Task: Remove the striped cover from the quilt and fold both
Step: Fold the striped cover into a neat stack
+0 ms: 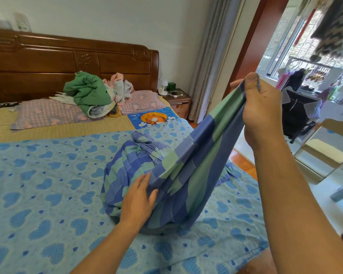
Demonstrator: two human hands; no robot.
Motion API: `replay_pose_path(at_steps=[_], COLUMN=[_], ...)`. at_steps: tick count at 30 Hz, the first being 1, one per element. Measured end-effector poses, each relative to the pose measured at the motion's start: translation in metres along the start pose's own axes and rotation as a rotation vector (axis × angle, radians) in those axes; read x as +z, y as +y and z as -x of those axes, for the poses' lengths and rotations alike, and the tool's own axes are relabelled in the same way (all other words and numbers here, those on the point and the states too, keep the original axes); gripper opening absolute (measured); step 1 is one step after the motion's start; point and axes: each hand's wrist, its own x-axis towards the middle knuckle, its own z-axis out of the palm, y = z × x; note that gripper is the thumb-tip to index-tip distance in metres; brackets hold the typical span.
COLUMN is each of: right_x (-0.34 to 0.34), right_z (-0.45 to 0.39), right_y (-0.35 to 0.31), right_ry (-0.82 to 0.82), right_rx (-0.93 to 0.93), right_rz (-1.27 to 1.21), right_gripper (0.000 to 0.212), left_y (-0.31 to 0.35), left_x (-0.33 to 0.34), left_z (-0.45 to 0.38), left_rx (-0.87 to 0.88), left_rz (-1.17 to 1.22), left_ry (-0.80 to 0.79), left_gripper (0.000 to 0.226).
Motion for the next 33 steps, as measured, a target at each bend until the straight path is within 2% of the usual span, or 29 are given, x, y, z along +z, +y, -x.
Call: replay_pose_path(at_steps=[5,10,16,18,20,22,23,24,25,27,29,30,31,33], right_x=[0.000,0.000,-0.006,-0.009,-0.012,-0.015,-0.016,-0.015,-0.011,0.003,0.020,0.027,0.032,0.031], right_z=[-0.005,-0.007,-0.013,-0.016,-0.019,-0.018,-0.013,-0.006,0.006,0.047,0.103,0.128,0.145,0.153], right_y=[0.002,0.004,0.011,0.019,0.033,0.045,0.048,0.051,0.053,0.056,0.062,0.067,0.076,0.087], right_ry=[0.003,0.008,0.025,0.071,0.143,0.224,0.232,0.164,-0.004,-0.592,-1.159,-1.309,-1.347,-1.265], right_rx=[0.007,-0.016,-0.002,0.015,0.107,0.232,0.257,0.248,0.197,0.088,0.077,0.072,0.051,-0.053], right_rz=[0.006,-0.019,-0.048,-0.011,-0.005,-0.037,-0.015,0.034,0.087,0.148,0.203,0.243,0.267,0.332], right_gripper=[0.044,0.044,0.044,0.044,0.043,0.042,0.042,0.040,0.035,0.021,0.052,0.061,0.058,0.032], left_y=[0.019,0.027,0.015,0.012,0.007,0.003,0.005,0.011,0.020,0.041,0.056,0.061,0.064,0.066], left_x=[0.005,0.005,0.008,0.002,-0.009,-0.026,-0.037,-0.049,-0.060,-0.074,-0.079,-0.079,-0.077,-0.070], left_z=[0.000,-0.001,0.012,0.013,0.012,0.007,0.006,0.006,0.008,0.015,0.021,0.024,0.028,0.036], left_rx=[0.241,0.247,0.233,0.183,0.041,-0.062,-0.059,-0.023,0.033,0.162,0.260,0.284,0.299,0.291], left_rz=[0.070,0.021,-0.045,0.002,0.141,0.358,0.425,0.454,0.451,0.396,0.345,0.343,0.350,0.390], left_ry=[0.168,0.189,0.184,0.209,0.190,0.104,0.040,-0.035,-0.117,-0.248,-0.281,-0.267,-0.235,-0.163], left_gripper=[0.034,0.016,0.020,0.017,0.015,0.026,0.029,0.030,0.030,0.031,0.026,0.021,0.016,0.015])
